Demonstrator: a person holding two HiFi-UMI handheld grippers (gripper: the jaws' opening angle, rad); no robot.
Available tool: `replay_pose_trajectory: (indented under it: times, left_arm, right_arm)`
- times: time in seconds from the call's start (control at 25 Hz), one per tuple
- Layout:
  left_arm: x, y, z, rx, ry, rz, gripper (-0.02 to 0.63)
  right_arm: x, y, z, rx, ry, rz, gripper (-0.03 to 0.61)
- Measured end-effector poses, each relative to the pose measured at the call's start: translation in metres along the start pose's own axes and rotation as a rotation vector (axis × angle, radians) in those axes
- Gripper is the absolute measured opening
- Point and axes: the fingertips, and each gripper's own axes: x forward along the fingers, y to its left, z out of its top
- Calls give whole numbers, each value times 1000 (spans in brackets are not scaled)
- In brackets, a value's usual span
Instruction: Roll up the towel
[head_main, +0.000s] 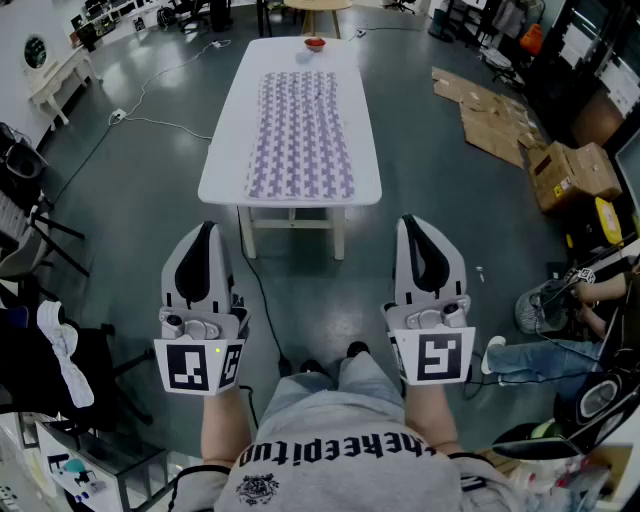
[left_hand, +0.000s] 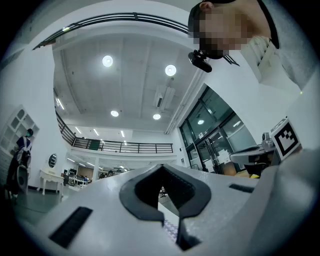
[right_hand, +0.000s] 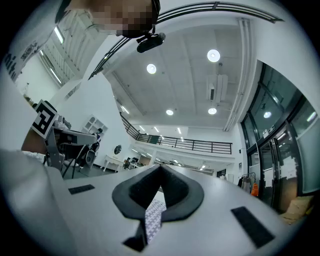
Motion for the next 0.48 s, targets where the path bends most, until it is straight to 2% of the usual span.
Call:
replay_pose_trajectory:
  times: [0.48]
  left_arm:
    - [-5, 5, 0, 12, 2, 1, 3]
  right_arm:
    - [-1, 7, 0, -3, 3, 3, 2]
